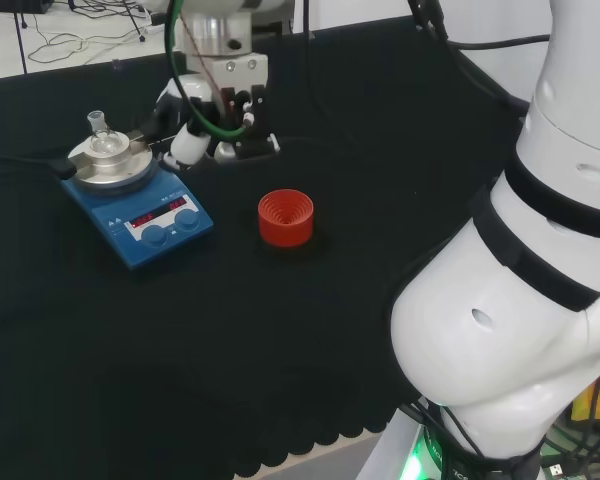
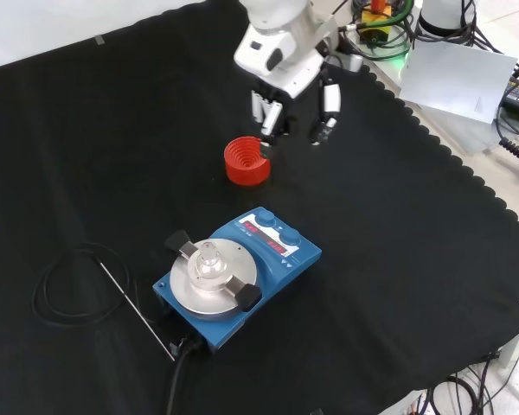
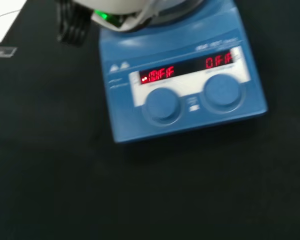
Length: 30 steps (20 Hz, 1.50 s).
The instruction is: Turn on the heater.
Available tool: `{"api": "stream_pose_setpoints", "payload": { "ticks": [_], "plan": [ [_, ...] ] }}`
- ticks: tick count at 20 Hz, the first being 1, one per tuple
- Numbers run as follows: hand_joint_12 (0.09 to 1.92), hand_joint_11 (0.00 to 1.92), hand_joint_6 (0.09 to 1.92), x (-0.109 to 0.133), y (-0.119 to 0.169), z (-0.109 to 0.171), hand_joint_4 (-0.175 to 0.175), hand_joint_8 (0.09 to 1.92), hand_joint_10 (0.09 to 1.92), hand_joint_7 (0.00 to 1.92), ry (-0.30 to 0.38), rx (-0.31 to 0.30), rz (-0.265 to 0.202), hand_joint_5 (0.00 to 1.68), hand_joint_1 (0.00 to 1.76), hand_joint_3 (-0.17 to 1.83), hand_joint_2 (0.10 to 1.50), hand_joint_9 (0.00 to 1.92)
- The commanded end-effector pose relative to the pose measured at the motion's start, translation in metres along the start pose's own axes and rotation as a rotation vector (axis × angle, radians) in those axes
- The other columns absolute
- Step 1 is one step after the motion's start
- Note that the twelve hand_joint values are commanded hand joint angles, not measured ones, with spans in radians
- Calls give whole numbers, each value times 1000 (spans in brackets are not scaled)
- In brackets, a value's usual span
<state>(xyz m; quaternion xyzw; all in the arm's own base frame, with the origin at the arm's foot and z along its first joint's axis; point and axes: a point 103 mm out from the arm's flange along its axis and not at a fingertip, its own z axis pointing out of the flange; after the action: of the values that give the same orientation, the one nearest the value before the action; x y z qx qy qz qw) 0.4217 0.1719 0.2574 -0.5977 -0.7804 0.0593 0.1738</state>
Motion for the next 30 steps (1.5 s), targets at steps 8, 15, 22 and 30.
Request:
{"api": "stream_pose_setpoints", "payload": {
  "ticks": [8,15,22,30],
  "plan": [
    [1322,1287,704,23,-17,66,-92,1713,1657,1504,-156,259,19,427,1360,880,745,1619],
    [1403,1301,732,21,-10,69,-85,1742,1700,1542,-197,309,37,335,1423,990,711,1646],
    [1423,1308,696,13,-5,77,-87,1738,1715,1567,-199,339,51,288,1437,1044,688,1655],
    [1432,1310,514,14,3,86,-64,1739,1722,1574,-196,363,42,261,1444,1081,667,1661]
  ]
}}
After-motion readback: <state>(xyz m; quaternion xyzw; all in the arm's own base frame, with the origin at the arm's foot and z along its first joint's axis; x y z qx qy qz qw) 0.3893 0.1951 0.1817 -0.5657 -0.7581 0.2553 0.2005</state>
